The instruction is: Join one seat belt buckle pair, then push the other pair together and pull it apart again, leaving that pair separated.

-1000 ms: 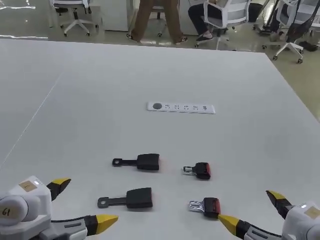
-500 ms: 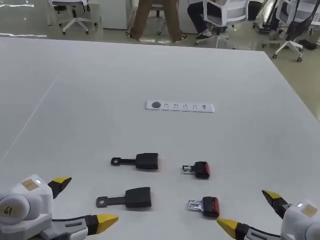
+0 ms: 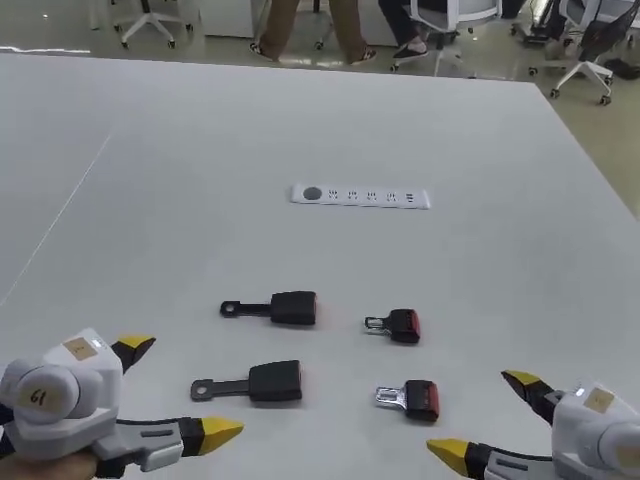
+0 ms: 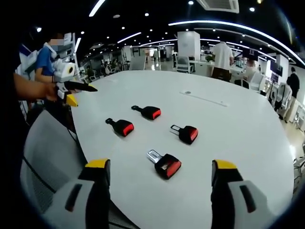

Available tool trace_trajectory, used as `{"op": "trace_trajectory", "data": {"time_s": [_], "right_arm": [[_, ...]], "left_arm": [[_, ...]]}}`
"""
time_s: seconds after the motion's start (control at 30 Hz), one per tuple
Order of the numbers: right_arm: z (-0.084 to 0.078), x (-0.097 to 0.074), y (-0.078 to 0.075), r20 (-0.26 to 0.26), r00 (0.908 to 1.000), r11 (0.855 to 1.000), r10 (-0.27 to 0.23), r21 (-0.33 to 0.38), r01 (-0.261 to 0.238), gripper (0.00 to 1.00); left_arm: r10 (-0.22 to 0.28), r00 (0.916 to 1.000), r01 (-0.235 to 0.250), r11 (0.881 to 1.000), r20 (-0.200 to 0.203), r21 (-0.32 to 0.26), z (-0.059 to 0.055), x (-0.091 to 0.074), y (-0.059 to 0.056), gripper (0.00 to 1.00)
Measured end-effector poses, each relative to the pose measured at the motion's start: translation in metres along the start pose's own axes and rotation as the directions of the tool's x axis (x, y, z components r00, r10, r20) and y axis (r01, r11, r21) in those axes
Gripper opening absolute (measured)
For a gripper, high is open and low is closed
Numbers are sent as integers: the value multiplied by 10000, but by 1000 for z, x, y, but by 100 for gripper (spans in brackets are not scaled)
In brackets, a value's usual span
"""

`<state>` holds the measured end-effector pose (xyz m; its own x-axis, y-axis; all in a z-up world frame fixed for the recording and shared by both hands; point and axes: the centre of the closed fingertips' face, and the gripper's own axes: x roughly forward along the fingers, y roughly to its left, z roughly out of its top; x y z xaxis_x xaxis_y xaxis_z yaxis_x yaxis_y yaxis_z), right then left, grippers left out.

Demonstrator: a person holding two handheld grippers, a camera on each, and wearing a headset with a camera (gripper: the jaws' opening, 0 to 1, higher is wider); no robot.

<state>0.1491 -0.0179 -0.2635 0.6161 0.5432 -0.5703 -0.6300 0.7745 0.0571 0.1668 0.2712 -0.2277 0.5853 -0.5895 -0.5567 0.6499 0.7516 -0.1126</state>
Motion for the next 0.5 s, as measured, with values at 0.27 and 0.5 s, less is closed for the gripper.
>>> {"op": "trace_trajectory", "data": {"time_s": [0.27,0.5], "right_arm": [[-3,10,-5,-474,9978,9985,456,-285,-470,86],[-8,23,-9,-895,9922,9941,873,-569,-926,84]], "left_arm": [[-271,9992,279,9991,-285,308,-1,12,1,100],[-514,9960,556,9968,-724,578,-7,24,0,100]]}}
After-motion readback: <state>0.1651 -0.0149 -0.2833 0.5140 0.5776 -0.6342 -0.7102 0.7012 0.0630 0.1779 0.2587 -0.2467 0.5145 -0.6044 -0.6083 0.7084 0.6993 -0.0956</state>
